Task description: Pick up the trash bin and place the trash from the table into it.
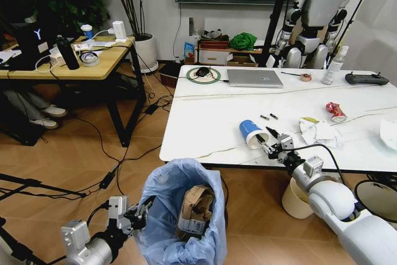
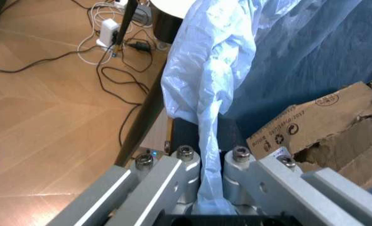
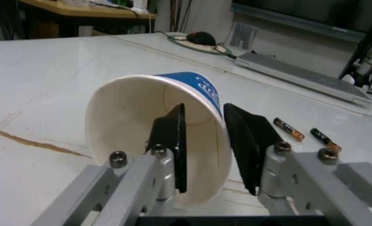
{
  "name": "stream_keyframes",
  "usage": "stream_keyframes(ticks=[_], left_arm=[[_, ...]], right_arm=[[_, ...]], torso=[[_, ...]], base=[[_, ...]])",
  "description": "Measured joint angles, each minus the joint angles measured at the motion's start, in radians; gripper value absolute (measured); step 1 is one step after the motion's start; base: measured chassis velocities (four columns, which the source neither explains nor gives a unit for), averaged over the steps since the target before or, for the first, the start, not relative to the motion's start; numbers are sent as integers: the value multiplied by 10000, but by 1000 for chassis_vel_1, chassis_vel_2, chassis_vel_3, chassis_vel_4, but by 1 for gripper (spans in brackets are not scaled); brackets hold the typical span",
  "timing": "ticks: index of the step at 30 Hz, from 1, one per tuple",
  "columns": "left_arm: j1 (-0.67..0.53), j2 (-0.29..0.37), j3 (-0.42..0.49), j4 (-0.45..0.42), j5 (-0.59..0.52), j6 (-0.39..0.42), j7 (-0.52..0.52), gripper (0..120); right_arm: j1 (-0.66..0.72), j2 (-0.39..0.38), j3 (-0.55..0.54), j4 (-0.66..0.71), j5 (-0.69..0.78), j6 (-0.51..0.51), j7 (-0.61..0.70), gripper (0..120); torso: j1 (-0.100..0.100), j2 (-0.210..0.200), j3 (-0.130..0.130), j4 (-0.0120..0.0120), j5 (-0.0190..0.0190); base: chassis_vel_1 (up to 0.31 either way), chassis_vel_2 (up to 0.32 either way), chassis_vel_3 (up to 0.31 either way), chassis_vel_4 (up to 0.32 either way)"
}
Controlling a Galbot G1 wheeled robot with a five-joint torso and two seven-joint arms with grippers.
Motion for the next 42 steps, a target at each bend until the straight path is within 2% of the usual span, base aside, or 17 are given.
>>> stream_keyframes(ticks=[7, 14, 19, 23, 24, 26, 29, 31, 36, 42], left_arm=[[5, 1, 88, -17, 44, 0, 7, 0], [-5, -5, 234, -2, 121, 1, 12, 0], [18, 23, 251, -11, 136, 1, 12, 0], [-7, 38, 347, -8, 173, 0, 10, 0], [-12, 42, 378, -1, 185, 0, 10, 0], [-13, 48, 383, 2, 186, 0, 9, 0], [-56, 107, 397, 7, 167, -2, 0, 0], [-76, 98, 440, 7, 141, -5, -1, 0], [-35, 50, 472, -18, 135, -13, 31, 0], [-71, 55, 346, -132, -169, -33, -54, 0]], right_arm=[[6, -6, 0, -33, 0, 55, -167, 0], [-177, -59, 141, 31, 42, 214, -232, 0], [-285, -346, 415, 940, 609, 311, -226, 0], [-293, -1197, 761, 2825, 1865, 249, -201, 0], [-351, -1620, 857, 3547, 2335, 172, -196, 0], [-374, -1743, 872, 3730, 2456, 157, -196, 0], [-495, -2855, 886, 4921, 3337, 118, -544, 0], [-354, -3307, 739, 5431, 3799, 106, -901, 0], [-348, -3758, 509, 5933, 4123, 125, -1658, 0], [-1217, -3935, 347, 5773, 3215, 464, -2595, 0]], torso=[[0, 0, 0, 1, -1], [0, 0, 0, 0, 1], [0, 0, 0, -1, 3], [0, 0, 0, 1, -5], [-1, 0, -1, 2, -4], [-1, 0, -1, 1, -2], [-1, 1, -1, -1, 0], [-1, 1, -1, -1, -2], [-1, 0, -1, 3, 0], [-1, 1, -1, 0, 2]], base=[[0, 0, 0, 0], [0, 0, 0, 0], [0, 0, 0, 0], [0, 0, 0, 0], [0, 0, 0, 0], [0, 0, 0, 0], [0, 0, 0, 0], [0, 0, 0, 0], [0, 0, 0, 0], [0, 0, 0, 0]])
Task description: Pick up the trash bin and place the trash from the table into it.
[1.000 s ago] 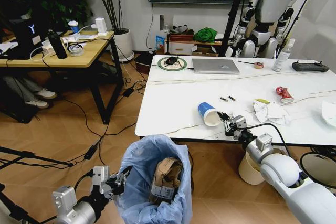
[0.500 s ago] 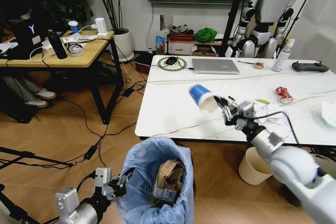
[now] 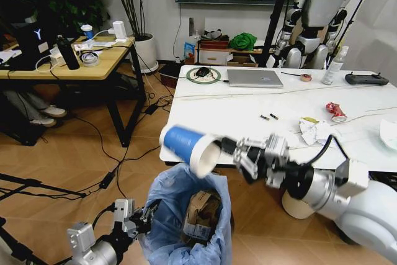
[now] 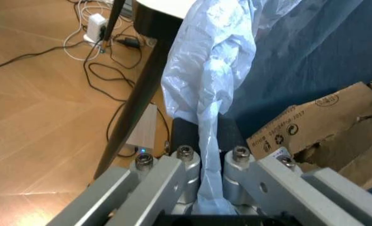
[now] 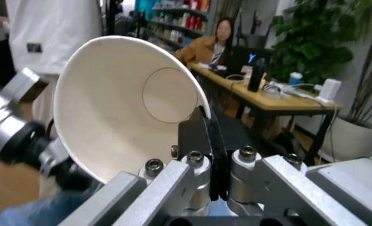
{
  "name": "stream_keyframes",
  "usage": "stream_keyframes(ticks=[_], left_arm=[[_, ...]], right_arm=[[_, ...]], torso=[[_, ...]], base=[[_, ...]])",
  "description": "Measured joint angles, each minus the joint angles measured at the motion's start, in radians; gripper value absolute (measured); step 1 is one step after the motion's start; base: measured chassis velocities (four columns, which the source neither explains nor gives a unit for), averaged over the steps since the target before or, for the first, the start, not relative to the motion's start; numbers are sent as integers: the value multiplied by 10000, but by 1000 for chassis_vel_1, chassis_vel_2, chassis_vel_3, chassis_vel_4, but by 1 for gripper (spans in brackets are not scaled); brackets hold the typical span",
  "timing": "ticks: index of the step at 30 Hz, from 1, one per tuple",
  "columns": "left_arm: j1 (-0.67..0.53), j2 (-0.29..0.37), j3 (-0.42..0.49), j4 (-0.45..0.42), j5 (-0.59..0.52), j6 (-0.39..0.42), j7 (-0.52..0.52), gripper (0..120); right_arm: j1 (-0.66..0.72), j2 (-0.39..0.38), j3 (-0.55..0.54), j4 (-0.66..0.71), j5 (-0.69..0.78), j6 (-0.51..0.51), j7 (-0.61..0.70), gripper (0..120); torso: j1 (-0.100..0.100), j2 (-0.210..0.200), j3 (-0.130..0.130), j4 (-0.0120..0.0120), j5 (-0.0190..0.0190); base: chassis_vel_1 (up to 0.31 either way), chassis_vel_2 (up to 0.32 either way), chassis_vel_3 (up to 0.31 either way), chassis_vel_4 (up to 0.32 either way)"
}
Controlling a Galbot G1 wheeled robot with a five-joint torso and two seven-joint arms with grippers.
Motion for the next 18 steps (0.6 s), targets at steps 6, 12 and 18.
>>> stream_keyframes(ticks=[6, 12, 18], left_arm=[[-70, 56, -188, -63, -321, 0, -130, 0], [-113, -14, -236, -92, -400, 5, -212, 0], [-62, -110, -182, -150, -400, 29, -265, 0]], right_arm=[[-568, 97, -153, -246, -697, 168, -773, 0], [-813, 203, -162, -341, -947, 283, -1245, 0], [-890, 326, -124, -347, -1141, 331, -1481, 0]], torso=[[0, 0, 0, 0, 0], [0, 0, 0, 0, -2], [0, 0, 0, 0, -2]], base=[[0, 0, 0, 0], [0, 0, 0, 0], [0, 0, 0, 0]])
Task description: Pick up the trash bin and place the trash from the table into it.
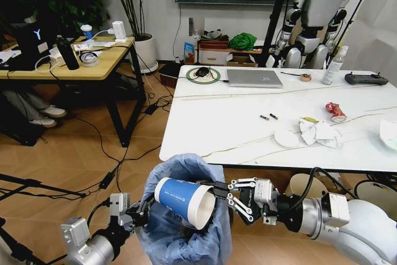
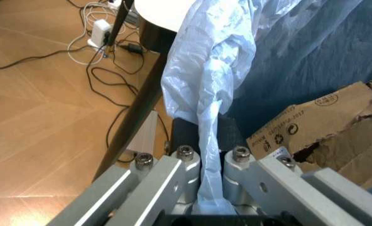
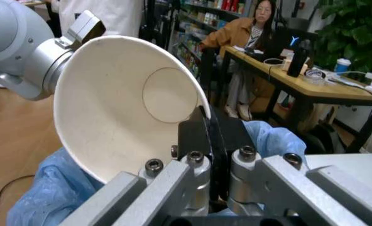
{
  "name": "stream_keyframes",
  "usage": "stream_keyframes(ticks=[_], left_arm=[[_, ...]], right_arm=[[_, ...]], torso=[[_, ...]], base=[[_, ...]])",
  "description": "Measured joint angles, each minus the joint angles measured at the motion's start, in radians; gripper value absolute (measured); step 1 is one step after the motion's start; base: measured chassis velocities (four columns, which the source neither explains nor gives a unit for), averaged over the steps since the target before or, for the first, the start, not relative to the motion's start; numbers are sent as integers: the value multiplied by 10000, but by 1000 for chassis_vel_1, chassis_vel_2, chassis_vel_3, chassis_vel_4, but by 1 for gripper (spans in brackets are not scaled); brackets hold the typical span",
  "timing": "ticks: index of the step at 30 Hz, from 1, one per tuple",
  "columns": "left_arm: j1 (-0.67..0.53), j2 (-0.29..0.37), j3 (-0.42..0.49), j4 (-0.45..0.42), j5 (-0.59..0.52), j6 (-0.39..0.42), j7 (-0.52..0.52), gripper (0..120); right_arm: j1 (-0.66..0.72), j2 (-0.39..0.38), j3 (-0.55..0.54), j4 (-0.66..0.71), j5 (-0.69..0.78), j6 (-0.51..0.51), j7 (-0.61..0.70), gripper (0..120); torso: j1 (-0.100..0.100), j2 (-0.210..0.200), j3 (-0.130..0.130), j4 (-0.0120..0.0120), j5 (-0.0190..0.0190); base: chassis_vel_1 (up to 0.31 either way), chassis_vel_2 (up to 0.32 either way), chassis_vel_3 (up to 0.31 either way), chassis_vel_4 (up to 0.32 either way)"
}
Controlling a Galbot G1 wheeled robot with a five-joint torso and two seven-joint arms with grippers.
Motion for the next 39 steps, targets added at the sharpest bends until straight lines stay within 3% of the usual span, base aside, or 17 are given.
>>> stream_keyframes(ticks=[3, 21, 28, 34, 39], left_arm=[[46, -14, 33, -1, 1, 12, -30, 0], [181, -37, 146, -12, 128, 117, -85, 0], [106, -43, 330, 37, 336, 138, -139, 0], [34, 158, 322, 99, 335, 123, -91, 0], [-59, 366, 357, 196, 343, 57, 43, 0]], right_arm=[[-14, 27, 39, -23, -57, 29, -108, 3], [61, 332, 293, -159, 112, 52, -76, 68], [1158, 1052, 730, -583, 1343, 64, 2508, 97], [1283, 1550, 1148, -1033, 1266, -256, 4276, 100], [873, 2505, 1751, -1289, 1063, -1388, 5519, 100]], torso=[[0, 0, 0, 1, 0], [0, 0, 1, 0, 0], [0, 0, 1, 2, -1], [1, 0, 1, 2, 0], [1, 0, 1, 2, 4]], base=[[0, 0, 0, 0], [0, 0, 0, 0], [0, 0, 0, 0], [0, 0, 0, 0], [0, 0, 0, 0]])
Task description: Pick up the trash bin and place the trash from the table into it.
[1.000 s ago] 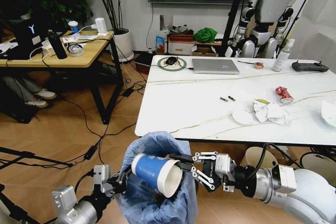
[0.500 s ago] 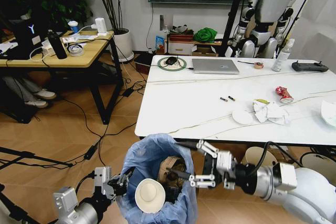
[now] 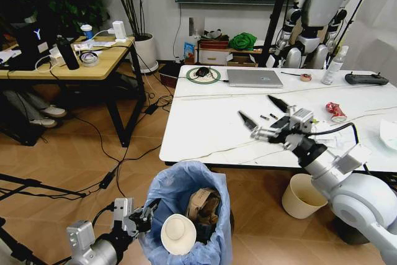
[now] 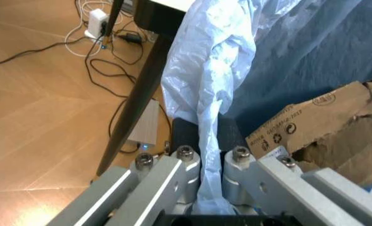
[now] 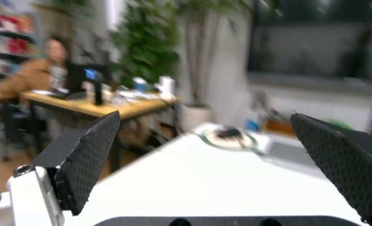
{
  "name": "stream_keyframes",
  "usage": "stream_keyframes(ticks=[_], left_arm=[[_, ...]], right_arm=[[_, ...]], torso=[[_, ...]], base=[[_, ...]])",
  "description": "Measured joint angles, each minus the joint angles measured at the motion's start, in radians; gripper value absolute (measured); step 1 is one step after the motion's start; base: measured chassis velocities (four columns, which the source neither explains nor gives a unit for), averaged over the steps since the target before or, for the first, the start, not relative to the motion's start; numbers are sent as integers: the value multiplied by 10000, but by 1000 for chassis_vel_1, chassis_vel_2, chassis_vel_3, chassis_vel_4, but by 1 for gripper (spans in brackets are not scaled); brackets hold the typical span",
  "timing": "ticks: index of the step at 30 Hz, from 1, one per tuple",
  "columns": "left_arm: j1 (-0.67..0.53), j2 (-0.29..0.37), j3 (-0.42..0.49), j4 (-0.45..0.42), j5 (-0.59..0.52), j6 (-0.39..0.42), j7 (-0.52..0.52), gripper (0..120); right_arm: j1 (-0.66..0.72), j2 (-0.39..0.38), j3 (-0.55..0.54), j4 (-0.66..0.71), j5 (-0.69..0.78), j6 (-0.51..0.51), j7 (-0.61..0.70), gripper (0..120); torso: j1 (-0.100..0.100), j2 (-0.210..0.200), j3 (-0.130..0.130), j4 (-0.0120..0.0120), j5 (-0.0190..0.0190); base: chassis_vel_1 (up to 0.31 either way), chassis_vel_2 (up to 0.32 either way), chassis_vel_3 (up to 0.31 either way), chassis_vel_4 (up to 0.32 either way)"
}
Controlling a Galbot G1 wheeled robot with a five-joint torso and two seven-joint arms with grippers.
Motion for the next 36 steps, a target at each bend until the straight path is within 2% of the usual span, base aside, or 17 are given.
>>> stream_keyframes(ticks=[2, 6, 10, 13, 15, 19, 23, 29, 36], left_arm=[[-23, 41, 17, 28, 0, -8, 16, 0], [-400, 406, 231, 297, -193, -32, 58, 0], [-859, 680, 404, 531, -451, -34, 62, 0], [-1374, 866, 574, 770, -692, -35, 62, 0], [-1678, 953, 680, 919, -817, -37, 63, 0], [-1748, 997, 772, 982, -884, -38, 98, 0], [-1561, 944, 879, 981, -790, -38, 186, 0], [-1534, 804, 936, 977, -674, -38, 206, 0], [-1489, 756, 935, 966, -591, -41, 230, 0]], right_arm=[[-92, 69, 84, -8, -85, -158, 116, 100], [-485, 174, 278, -79, -762, -1064, 1343, 100], [-613, 179, 270, -331, -998, -1521, 1642, 100], [-489, 166, 125, -808, -1111, -1516, 1336, 100], [-172, 76, 24, -1352, -1066, -1444, 589, 100], [510, 14, -188, -2168, -949, -1346, -258, 100], [1218, -421, -578, -2899, -99, -1648, -444, 100], [1498, -982, -919, -3265, 429, -2132, -645, 100], [1649, -1300, -1496, -3667, 371, -2322, -1044, 100]], torso=[[0, 0, 0, -1, -1], [0, 0, 0, -1, -6], [0, 0, 0, -2, -4], [0, 0, 0, -4, -3], [0, 0, 0, -4, -4], [0, 0, 0, -1, 0], [0, 0, 1, 1, -2], [1, 0, 0, -1, -3], [0, 0, -1, -1, -3]], base=[[0, 0, 0, 0], [0, 0, 0, 0], [0, 0, 0, 0], [0, 0, 0, 0], [0, 0, 0, 0], [0, 0, 0, 0], [0, 0, 0, 0], [0, 0, 0, 0], [0, 0, 0, 0]])
